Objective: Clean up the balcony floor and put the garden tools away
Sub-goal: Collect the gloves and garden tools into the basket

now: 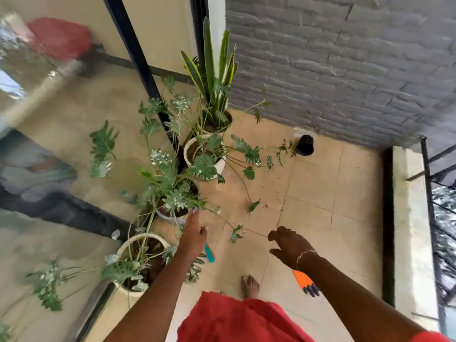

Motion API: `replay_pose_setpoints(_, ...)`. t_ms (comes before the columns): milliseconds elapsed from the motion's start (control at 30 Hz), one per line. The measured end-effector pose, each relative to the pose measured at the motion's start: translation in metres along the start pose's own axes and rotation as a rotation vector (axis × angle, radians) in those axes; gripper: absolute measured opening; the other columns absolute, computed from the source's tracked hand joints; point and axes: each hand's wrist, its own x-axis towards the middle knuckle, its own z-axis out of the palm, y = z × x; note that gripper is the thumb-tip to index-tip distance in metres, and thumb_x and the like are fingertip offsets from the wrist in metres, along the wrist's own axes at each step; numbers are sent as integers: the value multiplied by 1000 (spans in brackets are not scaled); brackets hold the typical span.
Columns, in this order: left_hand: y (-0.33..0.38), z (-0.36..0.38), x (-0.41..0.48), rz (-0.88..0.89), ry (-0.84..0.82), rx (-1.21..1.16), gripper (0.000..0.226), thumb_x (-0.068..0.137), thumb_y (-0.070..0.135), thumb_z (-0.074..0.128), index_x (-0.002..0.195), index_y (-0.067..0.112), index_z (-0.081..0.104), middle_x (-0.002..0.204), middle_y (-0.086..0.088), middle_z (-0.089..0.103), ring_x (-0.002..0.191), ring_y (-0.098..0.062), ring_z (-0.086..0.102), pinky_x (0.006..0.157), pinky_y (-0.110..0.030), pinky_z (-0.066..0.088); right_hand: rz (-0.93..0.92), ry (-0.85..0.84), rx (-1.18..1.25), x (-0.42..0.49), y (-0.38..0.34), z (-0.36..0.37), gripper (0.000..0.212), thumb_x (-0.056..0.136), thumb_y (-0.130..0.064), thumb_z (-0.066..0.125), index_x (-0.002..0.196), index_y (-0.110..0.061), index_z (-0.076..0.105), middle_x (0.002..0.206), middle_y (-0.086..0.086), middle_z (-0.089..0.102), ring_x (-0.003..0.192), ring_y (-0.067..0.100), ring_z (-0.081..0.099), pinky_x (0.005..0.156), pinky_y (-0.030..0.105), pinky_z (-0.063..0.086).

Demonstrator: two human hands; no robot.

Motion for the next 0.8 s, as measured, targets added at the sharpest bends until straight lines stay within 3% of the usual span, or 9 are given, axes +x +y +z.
replay_pose_setpoints(167, -7, 2, 40, -121, -53, -72, 56, 98, 2, 38, 150, 11, 20, 156, -9, 20, 132, -29, 39, 94, -30, 37, 37, -35, 21, 32, 4, 2, 39, 95, -34, 46, 130, -18, 41, 127, 8, 43, 116, 28, 47, 92, 33, 41)
replay_pose_setpoints(233, -12, 7, 58, -211, -79, -147, 54, 96, -1, 38, 147, 14, 28, 148, -11, 36, 109, -31, 55, 74, -30, 43, 41, -73, 45, 52, -2, 10, 39, 95, -33, 46, 130, -17, 41, 129, 9, 43, 117, 29, 46, 93, 34, 41)
replay_pose_setpoints(300, -18, 18, 75, -274, -130, -235, 55, 94, -6, 38, 145, 12, 33, 143, -14, 42, 96, -28, 54, 63, -24, 39, 58, -97, 84, 75, -7, 20, 40, 95, -32, 46, 131, -17, 41, 130, 9, 42, 119, 29, 46, 94, 34, 40)
replay_pose_setpoints(433, -25, 28, 93, -342, -273, -261, 51, 95, -4, 41, 143, 10, 36, 141, -12, 43, 107, -22, 50, 77, -21, 35, 138, -140, 208, 106, -30, 40, 40, 94, -33, 49, 130, -17, 42, 128, 10, 44, 118, 30, 47, 94, 34, 41)
replay_pose_setpoints(533, -33, 26, 108, -373, -311, -315, 48, 96, -3, 41, 143, 8, 38, 146, -11, 39, 128, -23, 43, 84, -18, 32, 209, -133, 300, 122, -48, 52, 40, 93, -33, 49, 130, -18, 43, 127, 9, 46, 116, 30, 49, 93, 35, 42)
replay_pose_setpoints(600, -51, 37, 121, -390, -325, -369, 46, 96, -2, 42, 141, 9, 40, 145, -11, 40, 128, -23, 43, 87, -22, 34, 253, -123, 369, 136, -58, 69, 39, 93, -33, 49, 129, -19, 44, 127, 7, 47, 115, 27, 50, 93, 34, 43)
replay_pose_setpoints(800, -149, 141, 172, -440, -144, -339, 40, 97, 8, 47, 135, -1, 44, 139, -16, 47, 124, -27, 47, 100, -27, 40, 323, -160, 584, 229, -69, 193, 33, 91, -30, 52, 122, -18, 50, 120, 7, 55, 114, 25, 52, 93, 31, 42)
